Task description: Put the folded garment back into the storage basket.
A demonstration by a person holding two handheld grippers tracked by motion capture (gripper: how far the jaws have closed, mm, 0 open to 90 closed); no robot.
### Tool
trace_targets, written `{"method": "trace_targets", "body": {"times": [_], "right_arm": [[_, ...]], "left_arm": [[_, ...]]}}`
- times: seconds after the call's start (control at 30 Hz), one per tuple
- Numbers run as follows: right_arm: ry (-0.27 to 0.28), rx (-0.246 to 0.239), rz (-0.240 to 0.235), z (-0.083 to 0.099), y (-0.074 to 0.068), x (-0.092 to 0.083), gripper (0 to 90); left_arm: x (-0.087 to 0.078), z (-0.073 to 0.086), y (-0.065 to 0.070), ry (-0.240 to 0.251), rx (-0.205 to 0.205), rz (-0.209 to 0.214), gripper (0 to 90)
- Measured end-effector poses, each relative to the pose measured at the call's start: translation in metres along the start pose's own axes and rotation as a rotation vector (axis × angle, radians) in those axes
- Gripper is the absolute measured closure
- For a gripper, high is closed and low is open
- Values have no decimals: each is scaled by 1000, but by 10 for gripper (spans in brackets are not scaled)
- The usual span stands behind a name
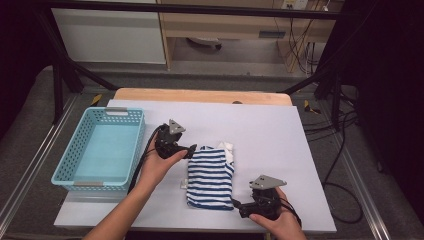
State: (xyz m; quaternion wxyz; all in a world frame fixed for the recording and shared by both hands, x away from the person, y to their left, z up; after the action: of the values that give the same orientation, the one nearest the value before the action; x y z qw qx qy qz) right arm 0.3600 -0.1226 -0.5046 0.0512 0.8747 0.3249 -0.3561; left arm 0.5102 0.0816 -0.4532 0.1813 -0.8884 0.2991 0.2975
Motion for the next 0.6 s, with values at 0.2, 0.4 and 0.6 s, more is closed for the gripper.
{"method": "trace_targets", "body": {"times": [0.2, 0.4, 0.6], "right_arm": [[-6, -6, 4, 1, 0, 0, 137], [-5, -12, -1, 1, 0, 0, 137], [-8, -22, -11, 1, -3, 0, 137]], "left_arm": [[14, 0, 3, 6, -54, 49, 201], [29, 8, 7, -32, -48, 63, 280], [47, 30, 17, -116, -32, 95, 311]]}}
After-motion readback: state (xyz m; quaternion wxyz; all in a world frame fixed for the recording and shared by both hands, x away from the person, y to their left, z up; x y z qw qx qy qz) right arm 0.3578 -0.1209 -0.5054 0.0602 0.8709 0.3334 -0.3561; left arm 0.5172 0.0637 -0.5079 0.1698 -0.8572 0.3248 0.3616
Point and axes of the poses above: each handheld gripper's, and its own axes: x roughly forward along the jaws, z roughly out of its underside, y roughly to its right, the point moved 10 cm from there along x, roughly forward along the jaws, and after that the axes turned 5 degrees about x, right-handed, at the moved point
